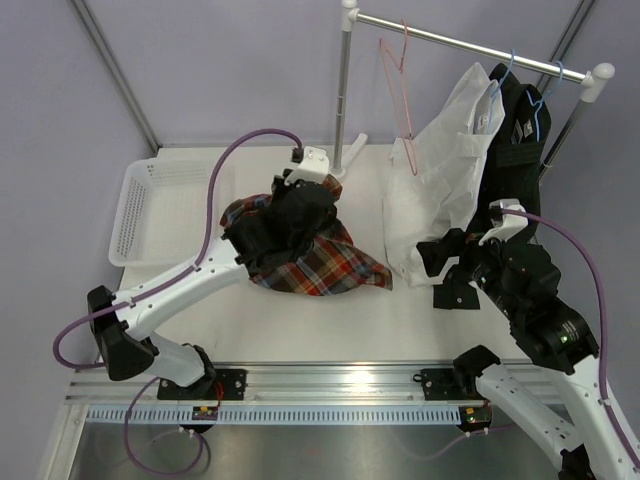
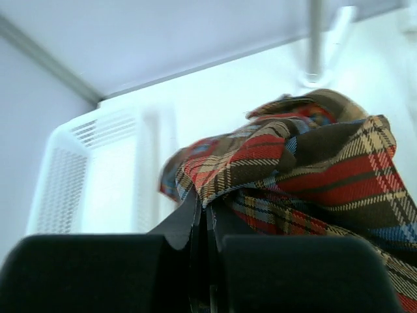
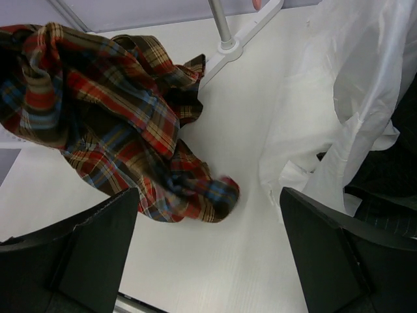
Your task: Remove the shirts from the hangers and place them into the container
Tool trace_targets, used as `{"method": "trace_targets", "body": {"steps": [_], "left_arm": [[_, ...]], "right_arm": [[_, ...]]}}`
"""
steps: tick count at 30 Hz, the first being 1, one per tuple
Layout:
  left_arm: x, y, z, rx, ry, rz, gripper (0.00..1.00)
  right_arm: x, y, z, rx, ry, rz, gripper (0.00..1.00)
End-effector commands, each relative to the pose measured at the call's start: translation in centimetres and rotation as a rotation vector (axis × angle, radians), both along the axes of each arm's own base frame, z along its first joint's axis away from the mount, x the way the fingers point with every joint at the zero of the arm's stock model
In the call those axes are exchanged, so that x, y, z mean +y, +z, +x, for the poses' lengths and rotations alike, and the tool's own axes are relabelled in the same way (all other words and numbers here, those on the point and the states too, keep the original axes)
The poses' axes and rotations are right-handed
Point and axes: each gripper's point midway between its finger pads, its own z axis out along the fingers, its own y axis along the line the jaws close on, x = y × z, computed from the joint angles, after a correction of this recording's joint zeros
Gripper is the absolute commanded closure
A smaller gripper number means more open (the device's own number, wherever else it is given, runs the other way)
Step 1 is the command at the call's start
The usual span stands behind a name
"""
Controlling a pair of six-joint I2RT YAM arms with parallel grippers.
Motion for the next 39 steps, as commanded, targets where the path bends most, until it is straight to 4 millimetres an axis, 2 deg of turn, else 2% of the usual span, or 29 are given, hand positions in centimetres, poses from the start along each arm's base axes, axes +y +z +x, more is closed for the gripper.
{"method": "trace_targets", "body": {"steps": [1, 3, 4, 7, 8, 10, 13, 15, 18, 20, 21, 23, 24, 26, 27, 34, 36, 39], "left_arm": [[4.4, 0.6, 2.2, -0.024, 0.143, 0.032, 1.0], [5.7, -0.2, 3.0, -0.01, 0.18, 0.022, 1.0], [7.2, -1.3, 3.7, 0.003, 0.232, 0.02, 1.0], [9.2, -3.8, 4.5, 0.042, 0.289, 0.019, 1.0], [8.9, -5.3, 4.6, 0.069, 0.279, 0.012, 1.0], [8.3, -7.0, 4.7, 0.103, 0.263, 0.007, 1.0], [6.6, -10.8, 4.8, 0.187, 0.219, -0.039, 1.0], [5.6, -13.9, 4.4, 0.254, 0.201, -0.068, 1.0], [3.2, -16.6, 3.1, 0.31, 0.146, -0.079, 0.98], [2.2, -17.3, 2.6, 0.324, 0.119, -0.084, 0.88], [1.7, -17.8, 2.3, 0.338, 0.109, -0.09, 0.74], [1.2, -18.5, 2.0, 0.364, 0.094, -0.122, 0.56], [1.4, -19.1, 1.7, 0.374, 0.102, -0.124, 0.27], [1.8, -19.6, 1.5, 0.369, 0.119, -0.129, 0.06], [2.2, -20.2, 1.3, 0.377, 0.135, -0.133, 0.01], [3.6, -22.4, 1.2, 0.398, 0.215, -0.243, 0.01], [3.9, -24.1, 1.0, 0.432, 0.212, -0.292, 0.01], [4.1, -25.2, 1.4, 0.44, 0.219, -0.366, 0.01]], "right_arm": [[1.2, 0.3, 0.3, -0.021, 0.057, 0.011, 0.02], [1.9, 0.1, 0.2, -0.013, 0.092, 0.021, 0.02], [2.1, -0.2, 0.2, -0.004, 0.098, 0.027, 0.02], [2.7, -0.7, 0.1, 0.01, 0.127, 0.04, 0.02], [2.8, -1.0, 0.1, 0.013, 0.131, 0.042, 0.02], [2.9, -1.2, 0.2, 0.018, 0.133, 0.042, 0.02], [3.3, -1.6, 0.3, 0.027, 0.146, 0.05, 0.02], [3.5, -1.8, 0.3, 0.035, 0.151, 0.051, 0.02], [3.6, -2.7, 0.5, 0.052, 0.152, 0.046, 0.02], [3.7, -3.0, 0.5, 0.059, 0.154, 0.045, 0.02], [3.8, -3.2, 0.6, 0.064, 0.157, 0.044, 0.02], [3.9, -3.3, 0.5, 0.067, 0.167, 0.046, 0.02], [4.0, -3.3, 0.5, 0.067, 0.169, 0.046, 0.02], [4.0, -3.6, 0.4, 0.072, 0.173, 0.047, 0.02], [4.0, -3.8, 0.4, 0.076, 0.173, 0.044, 0.02], [4.6, -4.7, 0.3, 0.099, 0.202, 0.046, 0.02], [4.8, -5.0, 0.3, 0.105, 0.21, 0.046, 0.02], [4.8, -5.2, 0.3, 0.111, 0.215, 0.04, 0.02]]}}
